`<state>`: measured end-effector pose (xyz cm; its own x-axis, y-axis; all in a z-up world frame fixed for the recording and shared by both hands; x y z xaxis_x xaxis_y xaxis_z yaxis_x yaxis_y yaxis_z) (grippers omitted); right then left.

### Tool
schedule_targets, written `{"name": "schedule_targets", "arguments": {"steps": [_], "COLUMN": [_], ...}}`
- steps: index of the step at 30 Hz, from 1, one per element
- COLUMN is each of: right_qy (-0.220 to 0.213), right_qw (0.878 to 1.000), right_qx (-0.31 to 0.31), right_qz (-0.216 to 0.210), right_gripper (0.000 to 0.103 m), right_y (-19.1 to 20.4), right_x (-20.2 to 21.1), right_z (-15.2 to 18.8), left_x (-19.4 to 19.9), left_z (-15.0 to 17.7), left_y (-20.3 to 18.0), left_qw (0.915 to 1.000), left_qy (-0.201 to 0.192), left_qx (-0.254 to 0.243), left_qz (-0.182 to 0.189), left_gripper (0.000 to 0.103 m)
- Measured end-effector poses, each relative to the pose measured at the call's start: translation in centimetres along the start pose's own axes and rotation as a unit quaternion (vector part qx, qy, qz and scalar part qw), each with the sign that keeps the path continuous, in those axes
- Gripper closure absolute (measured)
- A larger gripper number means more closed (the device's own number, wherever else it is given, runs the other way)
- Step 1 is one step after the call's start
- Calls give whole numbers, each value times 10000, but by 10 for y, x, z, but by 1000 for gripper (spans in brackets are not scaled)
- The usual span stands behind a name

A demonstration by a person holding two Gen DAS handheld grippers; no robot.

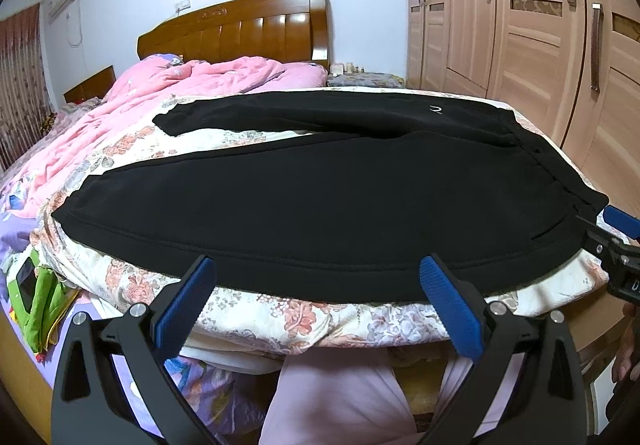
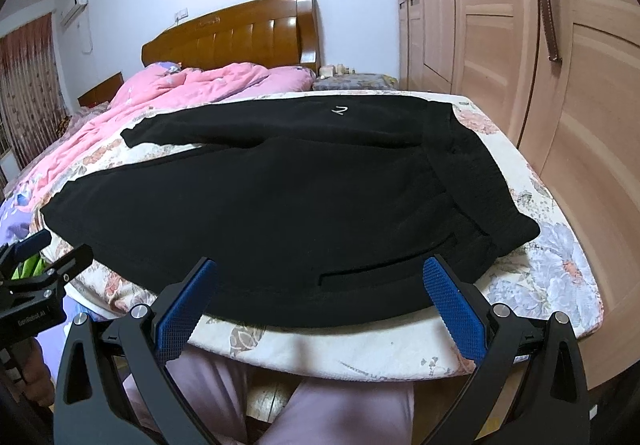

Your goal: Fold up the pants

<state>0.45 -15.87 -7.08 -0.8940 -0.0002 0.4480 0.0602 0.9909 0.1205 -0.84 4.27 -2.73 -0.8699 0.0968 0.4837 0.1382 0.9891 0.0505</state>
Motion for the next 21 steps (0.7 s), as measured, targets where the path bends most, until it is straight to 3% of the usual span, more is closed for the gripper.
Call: {"name": "schedule_targets", "arguments": {"steps": [13, 21], "right_qy": [9, 113], "right_qw": [9999, 9988], "right_qx": [132, 463], "right_qz": [-76, -62], "right_gripper": [4, 4], "right_y": [2, -3], "right_x": [-11, -35], "right_z": [-3, -47], "left_x": [-15, -45], "left_z": [-1, -25], "left_y": [4, -1], "left_qw": [9999, 9998], "left_qy": [54, 38], "left_qx": [-52, -143], "left_qz": [-116, 143], "left_gripper": [1, 1]}}
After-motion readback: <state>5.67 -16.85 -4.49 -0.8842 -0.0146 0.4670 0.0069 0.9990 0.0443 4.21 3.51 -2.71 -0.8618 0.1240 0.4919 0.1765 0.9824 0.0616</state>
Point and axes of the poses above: each gripper's, at about its wrist camera, not at the fingertips, and x roughly against the way its jaws point, y to its left, z to its underside, the point moved 3 cm from there along -x, roughly the way its jaws point, and after that the axes turned 9 degrees about -y, right-handed, at the moved point
